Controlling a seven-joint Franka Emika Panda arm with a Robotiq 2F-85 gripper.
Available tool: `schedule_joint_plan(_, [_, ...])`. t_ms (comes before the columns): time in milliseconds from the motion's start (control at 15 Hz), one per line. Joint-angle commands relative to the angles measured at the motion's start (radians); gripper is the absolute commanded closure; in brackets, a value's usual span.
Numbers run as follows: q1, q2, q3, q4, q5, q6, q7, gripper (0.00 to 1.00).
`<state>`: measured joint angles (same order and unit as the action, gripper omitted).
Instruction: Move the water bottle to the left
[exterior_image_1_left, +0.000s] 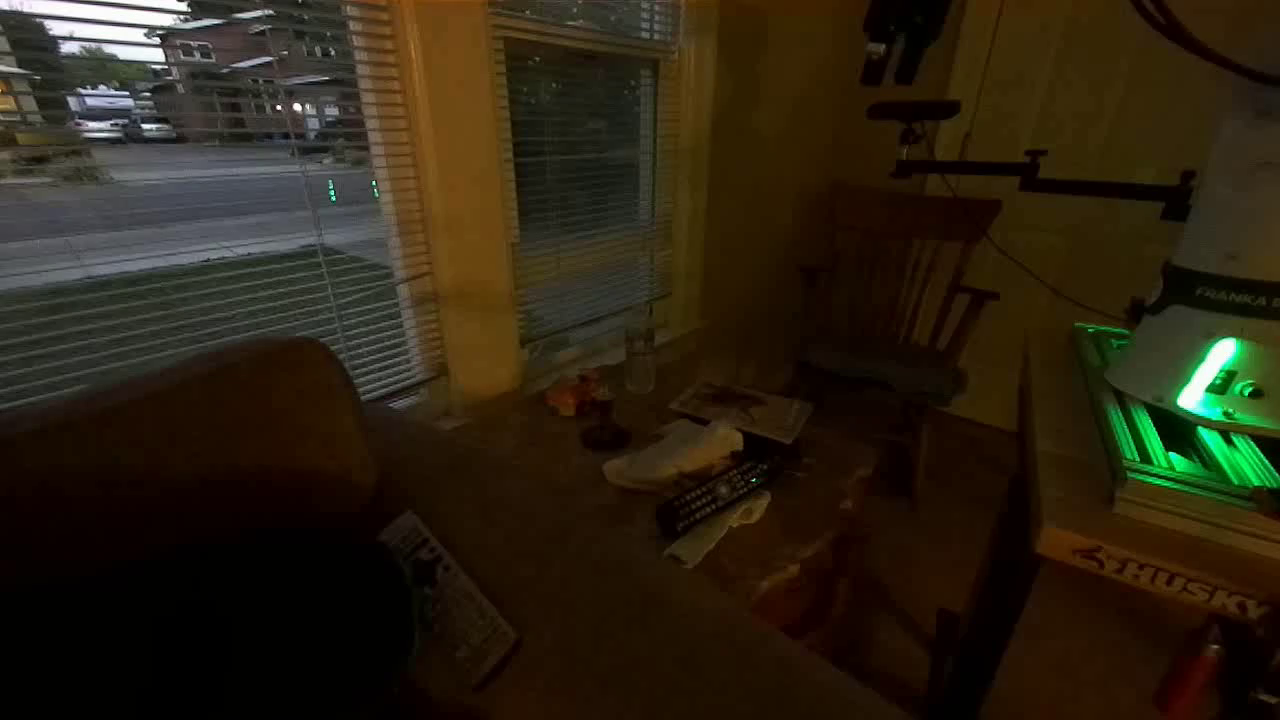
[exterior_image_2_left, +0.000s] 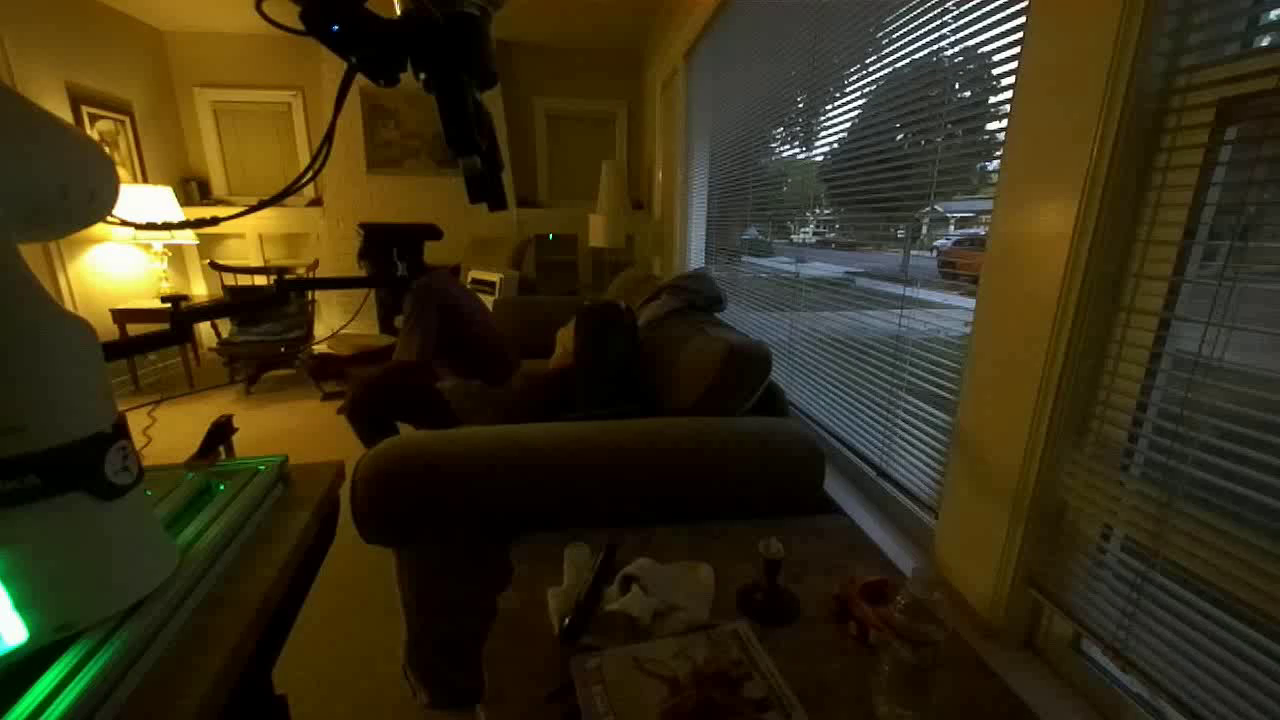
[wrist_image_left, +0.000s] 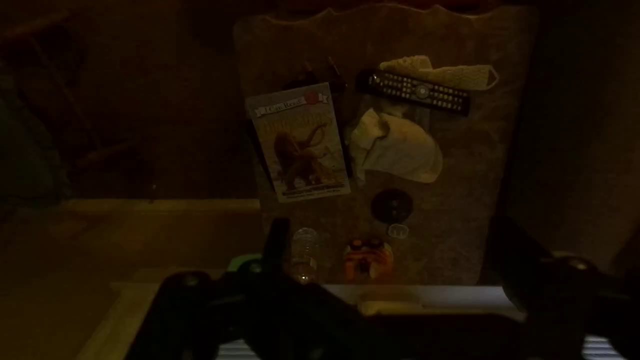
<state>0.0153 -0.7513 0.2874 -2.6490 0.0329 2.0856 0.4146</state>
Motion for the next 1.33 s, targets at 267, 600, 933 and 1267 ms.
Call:
schedule_joint_plan(267, [0.011,0.002,-0.010,0.002,-0.009,-0.003,0.007,0.00])
schedule_joint_plan(600, [0.011,0.002,-0.010,0.002,-0.009,-0.003,0.007,0.00])
schedule_joint_plan(933, [0.011,0.002,-0.010,0.002,-0.009,-0.003,0.007,0.00])
schedule_joint_plan(1267, [-0.098,0.159,0.004,0.038,-0.053,0.166,0.093,0.00])
